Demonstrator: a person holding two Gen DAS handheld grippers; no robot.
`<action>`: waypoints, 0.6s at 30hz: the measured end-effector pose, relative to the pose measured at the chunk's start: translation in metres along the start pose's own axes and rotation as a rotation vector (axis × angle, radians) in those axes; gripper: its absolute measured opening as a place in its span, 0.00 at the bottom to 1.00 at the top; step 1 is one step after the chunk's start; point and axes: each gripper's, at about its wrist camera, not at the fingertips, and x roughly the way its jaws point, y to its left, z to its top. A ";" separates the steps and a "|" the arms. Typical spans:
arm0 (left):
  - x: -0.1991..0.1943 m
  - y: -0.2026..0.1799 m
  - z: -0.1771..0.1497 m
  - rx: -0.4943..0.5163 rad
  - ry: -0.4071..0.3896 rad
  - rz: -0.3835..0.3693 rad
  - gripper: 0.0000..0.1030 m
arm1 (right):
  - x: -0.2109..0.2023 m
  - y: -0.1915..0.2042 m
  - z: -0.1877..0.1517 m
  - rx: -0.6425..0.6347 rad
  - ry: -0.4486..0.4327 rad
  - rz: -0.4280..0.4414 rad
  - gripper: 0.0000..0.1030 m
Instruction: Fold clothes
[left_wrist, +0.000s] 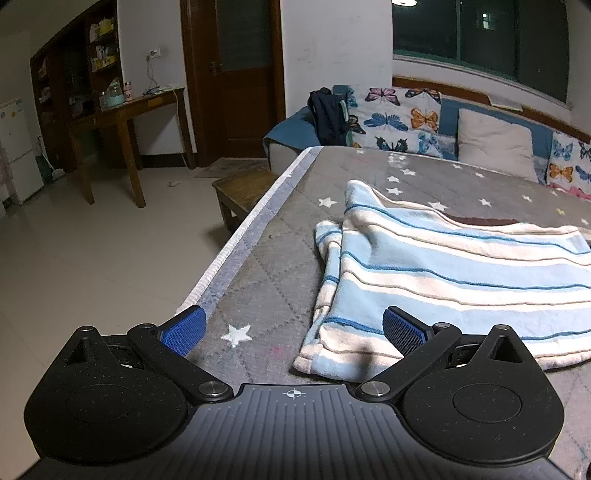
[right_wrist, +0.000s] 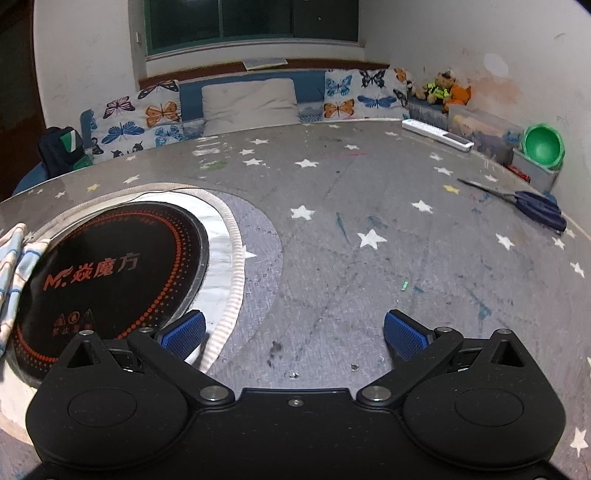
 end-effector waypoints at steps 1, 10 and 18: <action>0.000 -0.001 0.000 0.002 0.001 0.002 1.00 | 0.000 0.001 0.000 -0.003 -0.001 -0.002 1.00; 0.001 -0.009 0.003 0.016 0.011 0.001 1.00 | 0.001 0.005 -0.004 -0.033 -0.007 -0.019 1.00; 0.000 -0.017 0.003 0.039 0.007 -0.008 1.00 | 0.001 0.006 -0.006 -0.046 -0.010 -0.026 1.00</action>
